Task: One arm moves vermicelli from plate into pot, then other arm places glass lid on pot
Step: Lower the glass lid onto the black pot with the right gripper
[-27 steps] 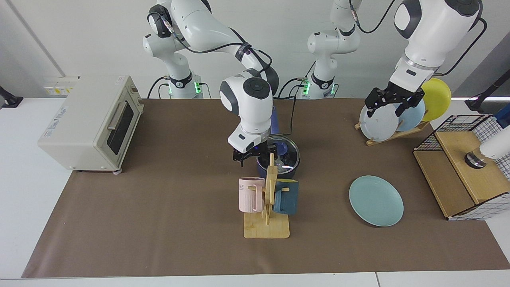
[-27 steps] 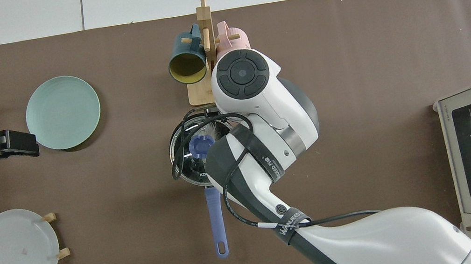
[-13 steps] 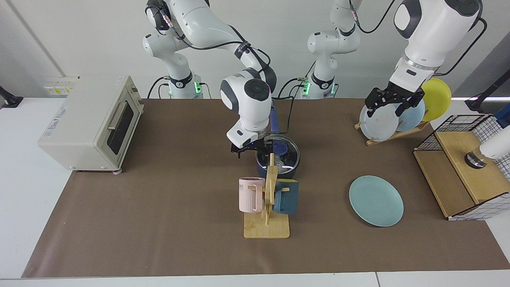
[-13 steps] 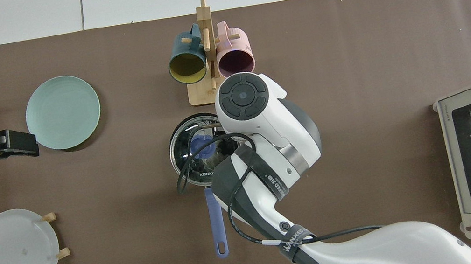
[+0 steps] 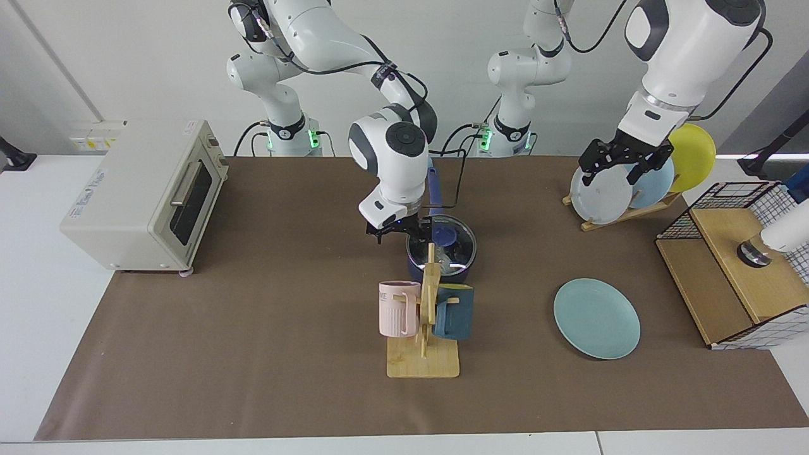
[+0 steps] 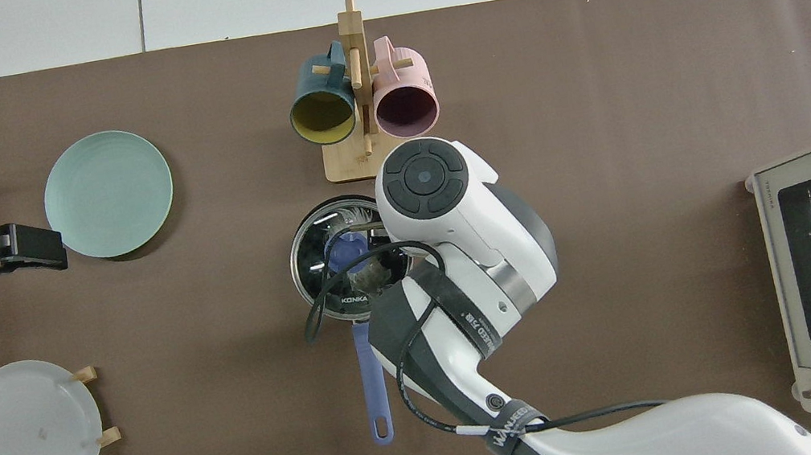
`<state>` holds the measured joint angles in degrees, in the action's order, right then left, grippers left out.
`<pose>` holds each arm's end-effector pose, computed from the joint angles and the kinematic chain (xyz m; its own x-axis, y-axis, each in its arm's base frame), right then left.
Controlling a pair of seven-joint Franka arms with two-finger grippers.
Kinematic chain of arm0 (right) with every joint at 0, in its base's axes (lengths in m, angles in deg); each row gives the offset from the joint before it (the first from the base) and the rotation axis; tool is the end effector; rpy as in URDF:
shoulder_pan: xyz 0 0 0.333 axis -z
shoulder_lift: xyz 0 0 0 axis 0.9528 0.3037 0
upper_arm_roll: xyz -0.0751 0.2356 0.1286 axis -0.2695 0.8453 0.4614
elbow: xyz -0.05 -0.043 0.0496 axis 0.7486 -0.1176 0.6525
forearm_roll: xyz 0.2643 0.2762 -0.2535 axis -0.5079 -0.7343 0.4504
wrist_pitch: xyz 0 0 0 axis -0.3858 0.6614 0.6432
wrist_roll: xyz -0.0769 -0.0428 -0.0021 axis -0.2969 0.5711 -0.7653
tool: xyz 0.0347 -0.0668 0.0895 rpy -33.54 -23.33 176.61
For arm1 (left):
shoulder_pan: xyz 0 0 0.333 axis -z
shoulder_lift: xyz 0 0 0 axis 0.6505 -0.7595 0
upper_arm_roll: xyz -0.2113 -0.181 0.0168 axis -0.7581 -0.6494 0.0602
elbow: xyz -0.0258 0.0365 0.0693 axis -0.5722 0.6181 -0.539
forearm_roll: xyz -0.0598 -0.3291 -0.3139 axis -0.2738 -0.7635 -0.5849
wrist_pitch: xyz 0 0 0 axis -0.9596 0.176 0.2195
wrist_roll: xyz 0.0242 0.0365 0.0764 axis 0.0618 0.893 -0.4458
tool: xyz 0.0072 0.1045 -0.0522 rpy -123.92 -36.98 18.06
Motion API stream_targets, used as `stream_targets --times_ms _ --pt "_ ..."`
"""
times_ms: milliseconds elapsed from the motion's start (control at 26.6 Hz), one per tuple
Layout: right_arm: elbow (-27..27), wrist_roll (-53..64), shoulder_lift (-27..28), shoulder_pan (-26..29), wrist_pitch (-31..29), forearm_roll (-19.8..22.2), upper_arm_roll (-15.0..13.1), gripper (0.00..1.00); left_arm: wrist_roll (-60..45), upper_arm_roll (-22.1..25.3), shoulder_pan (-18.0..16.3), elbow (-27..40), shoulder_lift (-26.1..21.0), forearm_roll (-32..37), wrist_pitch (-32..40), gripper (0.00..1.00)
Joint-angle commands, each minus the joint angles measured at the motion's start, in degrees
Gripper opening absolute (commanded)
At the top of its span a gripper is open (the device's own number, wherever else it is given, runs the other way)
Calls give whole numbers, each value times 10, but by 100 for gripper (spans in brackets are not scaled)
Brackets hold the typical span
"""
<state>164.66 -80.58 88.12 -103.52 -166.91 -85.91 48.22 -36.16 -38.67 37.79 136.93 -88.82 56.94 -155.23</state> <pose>0.6120 0.3808 0.3037 0.9901 -0.1398 -0.0140 -0.1395 -0.9899 0.0249 0.6334 -0.0353 0.5650 0.9999 -0.0106 0.0012 -0.0106 -0.9999 0.0113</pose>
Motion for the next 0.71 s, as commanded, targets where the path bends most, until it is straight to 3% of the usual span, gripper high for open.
stream_targets --times_ms 0,677 --pt "32 -17 -16 -1 -28 -10 3 98 0 -2 -5 11 10 -9 -6 100" --pt "17 -15 -24 4 -14 -5 2 98 0 -2 -5 10 10 -9 -6 100"
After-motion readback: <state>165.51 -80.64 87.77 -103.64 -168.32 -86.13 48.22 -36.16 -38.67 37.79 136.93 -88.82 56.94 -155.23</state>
